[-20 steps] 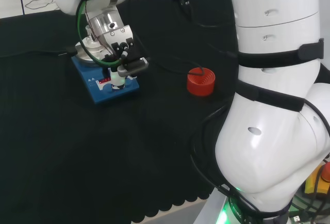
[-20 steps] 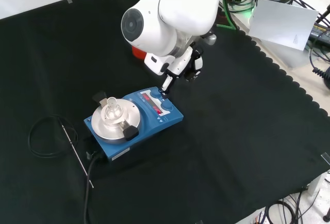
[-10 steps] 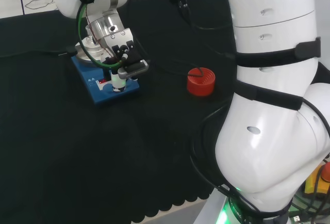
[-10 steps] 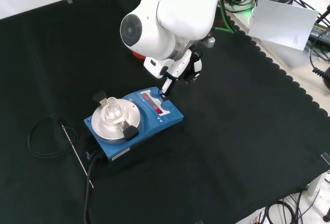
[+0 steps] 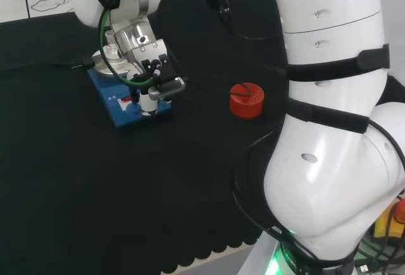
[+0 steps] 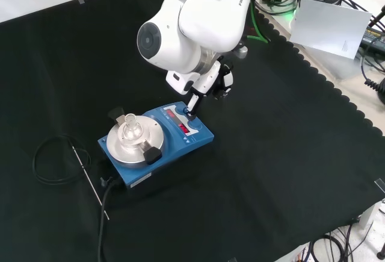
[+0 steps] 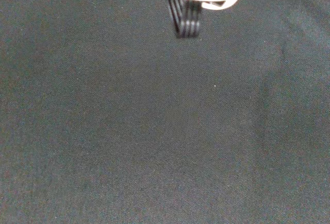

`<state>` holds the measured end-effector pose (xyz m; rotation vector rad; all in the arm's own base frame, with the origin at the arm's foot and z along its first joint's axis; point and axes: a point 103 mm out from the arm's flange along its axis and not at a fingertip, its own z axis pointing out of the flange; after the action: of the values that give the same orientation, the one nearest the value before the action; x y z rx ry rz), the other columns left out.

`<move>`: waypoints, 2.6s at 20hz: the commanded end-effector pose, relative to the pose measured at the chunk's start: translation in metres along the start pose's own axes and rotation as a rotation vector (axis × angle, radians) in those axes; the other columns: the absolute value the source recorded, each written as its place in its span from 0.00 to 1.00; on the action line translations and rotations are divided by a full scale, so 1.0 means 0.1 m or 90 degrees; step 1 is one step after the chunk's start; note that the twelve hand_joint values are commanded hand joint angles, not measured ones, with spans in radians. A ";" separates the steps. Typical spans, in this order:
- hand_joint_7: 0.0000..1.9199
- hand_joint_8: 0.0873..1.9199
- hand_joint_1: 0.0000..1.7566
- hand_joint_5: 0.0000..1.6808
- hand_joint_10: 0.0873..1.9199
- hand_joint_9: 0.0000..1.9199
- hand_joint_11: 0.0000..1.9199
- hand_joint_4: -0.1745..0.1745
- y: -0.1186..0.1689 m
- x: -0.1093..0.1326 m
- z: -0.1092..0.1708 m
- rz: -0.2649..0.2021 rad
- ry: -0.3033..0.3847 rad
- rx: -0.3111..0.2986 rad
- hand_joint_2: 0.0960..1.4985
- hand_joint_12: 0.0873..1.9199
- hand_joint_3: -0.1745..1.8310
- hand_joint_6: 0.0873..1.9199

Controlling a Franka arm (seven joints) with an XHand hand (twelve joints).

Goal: Turn on the heater.

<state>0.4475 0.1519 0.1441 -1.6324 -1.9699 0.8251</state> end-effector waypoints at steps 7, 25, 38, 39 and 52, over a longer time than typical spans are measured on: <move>0.83 0.79 0.81 0.14 0.76 0.88 0.66 0.27 0.02 0.03 0.02 0.002 -0.001 -0.001 0.41 0.68 0.62 0.23; 0.83 0.78 0.81 0.14 0.76 0.88 0.66 0.27 0.03 0.05 0.05 0.003 -0.004 0.000 0.41 0.68 0.62 0.23; 0.83 0.78 0.81 0.14 0.76 0.88 0.66 0.26 0.04 0.04 0.09 -0.001 -0.004 0.005 0.41 0.68 0.62 0.23; 0.83 0.78 0.81 0.14 0.76 0.88 0.66 0.26 0.04 0.02 0.10 -0.002 -0.002 0.004 0.41 0.68 0.62 0.23; 0.83 0.78 0.81 0.15 0.76 0.88 0.66 0.26 -0.10 -0.06 -0.20 -0.004 0.017 -0.036 0.41 0.68 0.62 0.23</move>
<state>0.4480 0.1511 0.1459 -1.6470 -1.9748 0.7941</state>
